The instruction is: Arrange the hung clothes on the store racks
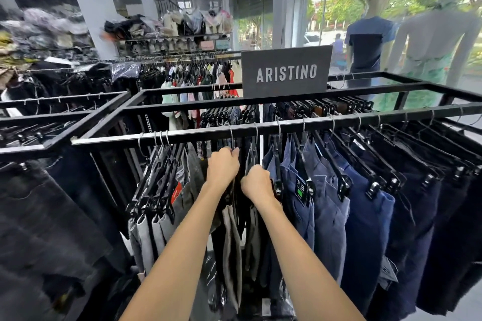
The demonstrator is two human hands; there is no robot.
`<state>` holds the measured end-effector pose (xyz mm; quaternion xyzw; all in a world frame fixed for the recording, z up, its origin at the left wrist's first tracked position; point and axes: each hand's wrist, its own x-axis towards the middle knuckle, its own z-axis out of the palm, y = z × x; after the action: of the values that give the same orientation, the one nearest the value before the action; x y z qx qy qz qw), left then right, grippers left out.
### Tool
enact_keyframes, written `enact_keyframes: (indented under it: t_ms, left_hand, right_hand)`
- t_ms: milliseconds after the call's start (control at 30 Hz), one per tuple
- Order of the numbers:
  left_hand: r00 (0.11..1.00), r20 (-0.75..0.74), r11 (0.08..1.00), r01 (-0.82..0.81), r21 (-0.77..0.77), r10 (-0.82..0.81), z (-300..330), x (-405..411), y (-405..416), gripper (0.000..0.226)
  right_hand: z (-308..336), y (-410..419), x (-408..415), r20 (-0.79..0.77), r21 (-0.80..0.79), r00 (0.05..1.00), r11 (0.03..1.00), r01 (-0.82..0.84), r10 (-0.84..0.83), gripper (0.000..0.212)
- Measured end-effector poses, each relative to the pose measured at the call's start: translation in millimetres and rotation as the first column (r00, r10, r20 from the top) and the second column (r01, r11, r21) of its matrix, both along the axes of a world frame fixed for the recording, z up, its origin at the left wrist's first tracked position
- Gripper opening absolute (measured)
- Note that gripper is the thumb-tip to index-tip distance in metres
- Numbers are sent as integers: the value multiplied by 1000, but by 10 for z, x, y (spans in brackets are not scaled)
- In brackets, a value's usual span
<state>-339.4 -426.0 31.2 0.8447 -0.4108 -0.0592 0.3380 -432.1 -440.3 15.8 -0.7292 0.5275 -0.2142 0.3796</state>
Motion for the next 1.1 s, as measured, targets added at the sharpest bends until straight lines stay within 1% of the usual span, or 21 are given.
enact_keyframes:
  t_ms: [67,133,200,233,300,333,433,533,667,767,933,1100]
  left_hand:
    - [1000,17,998,-24,-66,25,-92,-23,-27,39]
    - [998,34,996,-44,-75,46,-150,-36,-52,35]
    - [998,24,998,-53,-40,54,-190,-41,-66,27]
    - [999,9,999,-53,-11,53,-203,-40,-67,27]
    - [999,0,998,-49,48,49,-212,-26,-55,35]
    - [999,20,997,-44,59,43,-223,-5,-58,37]
    - [997,68,998,-32,51,29,-236,23,-55,36]
    - [997,52,997,-56,56,53,-230,-10,-59,40]
    - [997,48,994,-71,86,67,-205,-87,-91,29]
    - [996,49,993,-79,83,76,-213,-117,-95,25]
    - [992,59,989,-116,88,111,-230,-117,-96,29]
    - [990,67,984,-135,118,127,-209,-134,-92,27]
  right_hand:
    - [-1,-4,-8,-2,2,1000,1000,-7,7,31]
    - [-14,-18,-23,7,1,1000,1000,-17,17,32]
    - [-30,-35,-40,13,-5,1000,1000,-25,25,32]
    - [-36,-41,-51,12,-1,1000,1000,-26,26,31]
    - [-51,-54,-63,9,10,1000,1000,-29,29,30]
    - [-59,-63,-67,10,12,999,999,-34,34,30]
    - [-70,-85,-80,0,10,999,999,-38,38,33]
    - [-83,-87,-81,2,2,999,999,-38,38,32]
    - [-75,-80,-68,13,-11,999,999,-52,52,31]
    - [-61,-78,-91,13,0,998,998,-64,64,32]
    - [-57,-91,-117,20,12,998,998,-68,67,34]
    - [-46,-96,-158,31,30,996,995,-90,89,29]
